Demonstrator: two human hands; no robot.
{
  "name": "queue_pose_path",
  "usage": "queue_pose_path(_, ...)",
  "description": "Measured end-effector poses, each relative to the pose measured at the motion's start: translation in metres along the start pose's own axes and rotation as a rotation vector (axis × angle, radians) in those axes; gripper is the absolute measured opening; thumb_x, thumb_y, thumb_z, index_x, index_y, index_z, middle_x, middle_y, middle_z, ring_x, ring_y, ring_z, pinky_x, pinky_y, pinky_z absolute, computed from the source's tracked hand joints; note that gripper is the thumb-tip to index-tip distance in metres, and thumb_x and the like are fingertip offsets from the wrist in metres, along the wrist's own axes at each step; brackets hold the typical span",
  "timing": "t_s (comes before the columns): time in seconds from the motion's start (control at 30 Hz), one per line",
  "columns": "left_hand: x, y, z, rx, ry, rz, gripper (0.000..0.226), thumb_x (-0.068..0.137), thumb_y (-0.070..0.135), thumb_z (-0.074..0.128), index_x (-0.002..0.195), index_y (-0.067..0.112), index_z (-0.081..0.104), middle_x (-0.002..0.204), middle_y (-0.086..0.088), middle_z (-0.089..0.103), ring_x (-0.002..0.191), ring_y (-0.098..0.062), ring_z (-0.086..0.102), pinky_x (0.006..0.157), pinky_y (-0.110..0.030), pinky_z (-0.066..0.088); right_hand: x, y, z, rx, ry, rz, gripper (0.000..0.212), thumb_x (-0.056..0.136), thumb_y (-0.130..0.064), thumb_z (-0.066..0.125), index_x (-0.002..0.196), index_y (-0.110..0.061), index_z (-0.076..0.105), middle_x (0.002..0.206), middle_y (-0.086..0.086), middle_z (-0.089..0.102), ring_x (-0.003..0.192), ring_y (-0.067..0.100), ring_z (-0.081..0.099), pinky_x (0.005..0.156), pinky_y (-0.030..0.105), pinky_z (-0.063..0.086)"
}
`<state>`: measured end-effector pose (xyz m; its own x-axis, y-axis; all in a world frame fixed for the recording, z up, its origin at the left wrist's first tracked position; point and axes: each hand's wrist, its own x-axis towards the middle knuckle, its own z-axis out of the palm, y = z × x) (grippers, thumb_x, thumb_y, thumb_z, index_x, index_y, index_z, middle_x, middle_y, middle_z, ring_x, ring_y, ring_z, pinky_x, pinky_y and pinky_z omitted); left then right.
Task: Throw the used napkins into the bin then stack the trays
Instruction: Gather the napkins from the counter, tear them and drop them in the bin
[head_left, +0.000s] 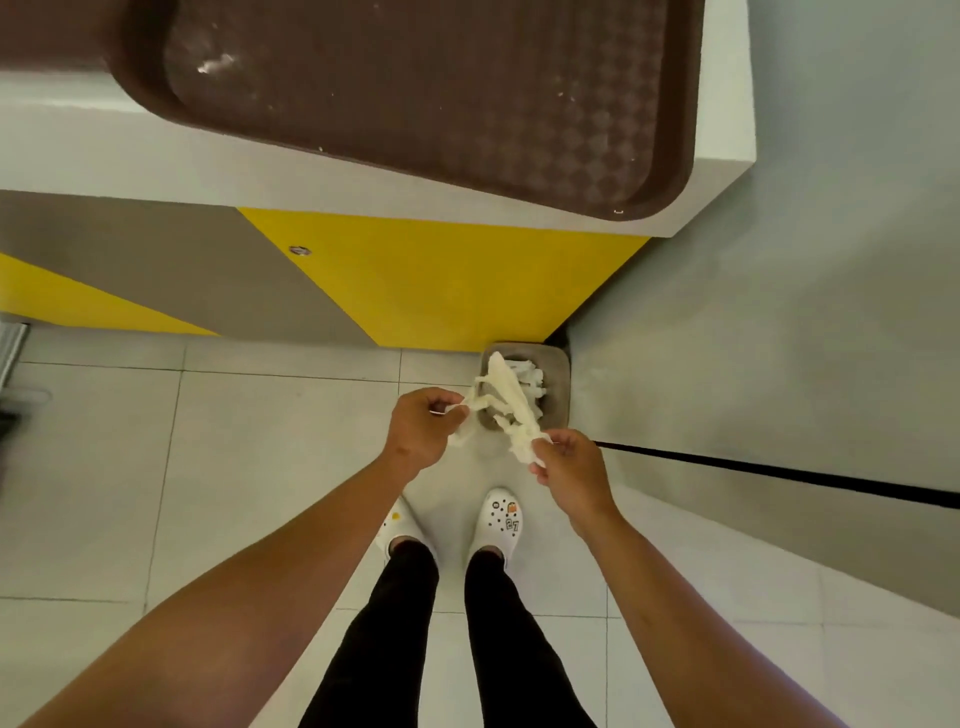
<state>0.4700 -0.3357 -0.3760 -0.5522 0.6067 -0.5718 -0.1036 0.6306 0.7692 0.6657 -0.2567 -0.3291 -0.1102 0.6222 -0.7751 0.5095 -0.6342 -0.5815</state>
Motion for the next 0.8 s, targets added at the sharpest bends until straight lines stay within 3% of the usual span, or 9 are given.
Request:
queue_pose_path(0.2,0.052,-0.040,0.043,0.007,-0.029,-0.018,0.014,0.083,0.008,0.077,0.080,0.020,0.071,0.073,0.001,0.062,0.068,-0.016,0.058,0.069,-0.030,0.050,0.061,0.033,0.004,0.096,0.081,0.109,0.014,0.092,-0.011,0.063,0.106,-0.015,0.060,0.094,0.003,0.070,0.073,0.015,0.069,0.076,0.032,0.059)
queue_pose_path(0.3,0.074,-0.054,0.066,0.004,-0.064,-0.025,0.014,0.083,0.012,0.078,0.080,0.024,0.072,0.073,-0.001,0.062,0.070,-0.019,0.059,0.072,-0.035,0.051,0.091,0.046,0.004,0.160,0.124,0.157,0.014,0.093,-0.011,0.063,0.107,-0.008,0.065,0.097,0.010,0.070,0.071,0.016,0.067,0.072,0.032,0.058)
queue_pose_path(0.37,0.085,-0.055,0.081,-0.030,-0.076,-0.045,0.011,0.084,0.011,0.077,0.083,0.021,0.072,0.071,-0.003,0.062,0.068,-0.019,0.058,0.071,-0.033,0.051,0.110,0.049,0.005,0.197,0.147,0.187,0.006,0.094,-0.009,0.060,0.097,-0.010,0.066,0.094,0.011,0.069,0.070,0.017,0.065,0.068,0.030,0.055)
queue_pose_path(0.5,0.106,-0.053,0.107,-0.043,-0.081,-0.066,0.010,0.086,0.012,0.074,0.084,0.020,0.072,0.070,0.001,0.062,0.067,-0.017,0.060,0.071,-0.033,0.056,0.141,0.050,0.012,0.233,0.165,0.198,0.016,0.095,-0.006,0.056,0.085,-0.012,0.066,0.084,0.010,0.065,0.066,0.017,0.062,0.063,0.029,0.051)
queue_pose_path(0.6,0.119,-0.057,0.118,-0.063,-0.096,-0.100,0.012,0.086,0.013,0.074,0.084,0.024,0.072,0.071,0.002,0.062,0.067,-0.017,0.061,0.077,-0.043,0.060,0.156,0.049,0.017,0.242,0.185,0.172,0.013,0.095,-0.005,0.055,0.093,-0.003,0.068,0.079,0.009,0.065,0.067,0.016,0.063,0.065,0.029,0.053)
queue_pose_path(0.7,0.130,-0.065,0.123,-0.052,-0.131,-0.110,0.011,0.085,0.013,0.075,0.090,0.022,0.073,0.082,-0.001,0.068,0.080,-0.018,0.065,0.087,-0.042,0.059,0.165,0.049,0.020,0.287,0.193,0.172,0.012,0.098,-0.013,0.059,0.091,-0.009,0.067,0.078,0.006,0.064,0.073,0.020,0.064,0.068,0.031,0.054)
queue_pose_path(0.8,0.137,-0.069,0.121,-0.015,-0.174,-0.118,0.022,0.087,0.017,0.075,0.109,0.015,0.072,0.112,-0.009,0.072,0.109,-0.022,0.066,0.102,-0.042,0.051,0.167,0.048,0.019,0.293,0.187,0.192,0.013,0.100,-0.024,0.061,0.092,-0.015,0.065,0.079,0.004,0.060,0.084,0.027,0.064,0.077,0.038,0.054)
